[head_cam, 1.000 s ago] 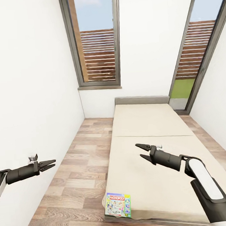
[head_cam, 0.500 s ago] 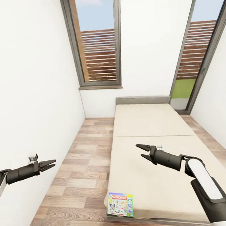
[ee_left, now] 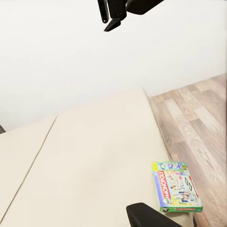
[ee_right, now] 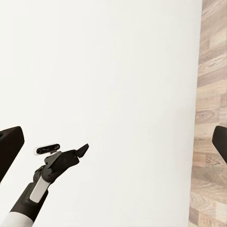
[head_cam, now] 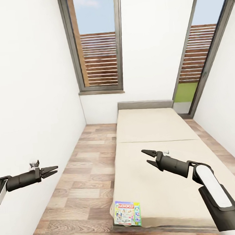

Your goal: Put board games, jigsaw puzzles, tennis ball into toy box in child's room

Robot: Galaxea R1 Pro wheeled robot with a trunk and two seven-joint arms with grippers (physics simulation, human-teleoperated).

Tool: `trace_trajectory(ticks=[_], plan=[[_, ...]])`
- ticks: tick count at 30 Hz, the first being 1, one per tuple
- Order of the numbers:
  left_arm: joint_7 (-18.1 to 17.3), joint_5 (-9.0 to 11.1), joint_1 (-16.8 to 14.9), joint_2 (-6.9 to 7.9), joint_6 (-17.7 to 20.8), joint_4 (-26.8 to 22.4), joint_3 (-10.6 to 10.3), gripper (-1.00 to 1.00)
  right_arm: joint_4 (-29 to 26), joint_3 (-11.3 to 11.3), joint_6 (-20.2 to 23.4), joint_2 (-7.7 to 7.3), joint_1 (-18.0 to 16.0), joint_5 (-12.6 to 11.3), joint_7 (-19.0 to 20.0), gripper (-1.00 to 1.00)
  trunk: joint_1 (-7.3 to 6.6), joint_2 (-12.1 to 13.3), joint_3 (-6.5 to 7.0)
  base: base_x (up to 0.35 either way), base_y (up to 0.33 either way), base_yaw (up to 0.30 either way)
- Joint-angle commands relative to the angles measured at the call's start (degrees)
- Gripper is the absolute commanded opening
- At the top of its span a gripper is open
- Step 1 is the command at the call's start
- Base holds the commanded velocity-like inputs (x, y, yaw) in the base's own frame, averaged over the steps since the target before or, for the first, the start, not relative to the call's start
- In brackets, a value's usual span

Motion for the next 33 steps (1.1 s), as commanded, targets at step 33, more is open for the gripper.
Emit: trace_trajectory(ticks=[33], plan=[[-0.44,-0.62,-0.06,-0.03,0.53,-0.02,0.32,1.00,-0.02,-0.03,0.23,0.00,-0.03,0.15,-0.11,1.00,0.04,-0.12,1.10,-0.004,0.048,-0.075]])
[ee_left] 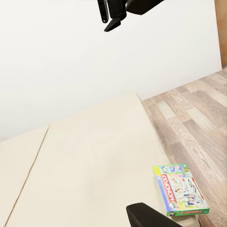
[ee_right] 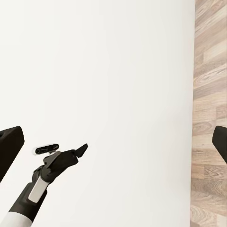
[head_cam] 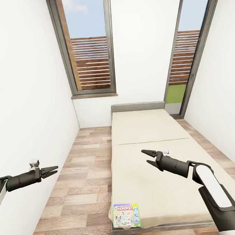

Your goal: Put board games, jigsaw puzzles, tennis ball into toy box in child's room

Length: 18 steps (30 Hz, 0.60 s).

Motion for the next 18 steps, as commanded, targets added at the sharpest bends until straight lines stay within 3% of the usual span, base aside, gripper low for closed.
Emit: trace_trajectory(ticks=[1,18], plan=[[-0.43,-0.61,-0.09,-0.04,0.62,-0.02,0.30,1.00,-0.02,-0.03,0.21,-0.01,-0.05,-0.12,-0.11,1.00,0.04,-0.13,-0.12,-0.003,0.000,0.000],[-0.43,-0.64,-0.07,0.24,0.86,-0.02,0.41,1.00,-0.01,-0.03,0.12,0.08,-0.10,0.02,-0.11,1.00,0.04,-0.13,1.18,-0.016,0.047,0.000]])
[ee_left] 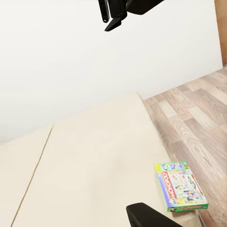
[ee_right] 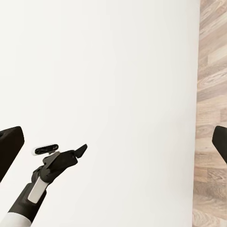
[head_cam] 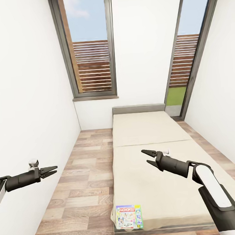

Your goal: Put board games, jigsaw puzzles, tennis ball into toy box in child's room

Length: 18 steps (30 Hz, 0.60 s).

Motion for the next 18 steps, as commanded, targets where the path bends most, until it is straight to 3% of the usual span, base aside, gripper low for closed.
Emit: trace_trajectory(ticks=[1,4,18], plan=[[-0.43,-0.60,-0.07,-0.06,0.61,-0.02,0.32,1.00,-0.02,-0.03,0.21,-0.01,-0.06,-0.13,-0.11,1.00,0.04,-0.12,-0.07,-0.001,0.004,0.000],[-0.43,-0.63,-0.05,-0.10,0.71,-0.02,0.33,1.00,-0.03,-0.03,0.21,-0.01,-0.04,-0.13,-0.11,1.00,0.04,-0.12,0.01,-0.001,0.002,0.000],[-0.43,-0.62,-0.13,0.01,2.01,-0.22,-0.10,1.00,0.03,-0.11,0.12,-0.10,-0.04,-0.25,-0.11,1.00,3.11,-5.74,-2.46,0.000,0.000,0.000]])
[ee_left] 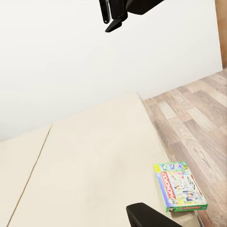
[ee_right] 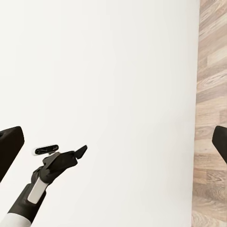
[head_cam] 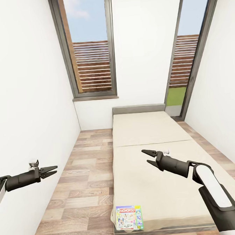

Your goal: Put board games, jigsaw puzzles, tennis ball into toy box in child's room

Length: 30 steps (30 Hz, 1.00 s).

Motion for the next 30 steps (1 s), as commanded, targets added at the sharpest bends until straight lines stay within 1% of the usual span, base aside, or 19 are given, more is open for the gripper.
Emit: trace_trajectory(ticks=[1,2,11,23,30], plan=[[-0.43,-0.59,-0.07,-0.03,0.61,-0.04,0.31,1.00,-0.03,-0.03,0.22,-0.01,-0.04,-0.16,-0.11,1.00,0.25,-0.53,-0.30,0.000,0.000,0.000],[-0.43,-0.60,-0.07,-0.03,0.61,-0.05,0.33,1.00,-0.05,-0.03,0.22,-0.01,-0.04,-0.18,-0.11,1.00,0.47,-0.93,-0.48,0.000,0.000,0.000],[-0.43,-0.68,-0.07,0.21,1.10,-0.09,0.39,1.00,0.09,-0.04,0.22,0.03,-0.04,-0.27,-0.11,1.00,0.47,-0.93,-0.48,0.000,0.000,0.000],[-0.43,-0.95,-0.07,0.01,1.41,-0.09,0.22,1.00,0.75,-0.03,0.10,0.31,-0.03,-0.08,-0.11,1.00,3.11,-5.74,-2.63,-0.028,0.000,0.000],[-0.43,-0.97,-0.07,-0.02,1.70,-0.09,0.24,1.00,5.18,-0.23,0.00,0.55,-0.02,-0.06,-0.15,1.00,4.65,-8.55,-3.89,-0.007,0.000,0.000]])
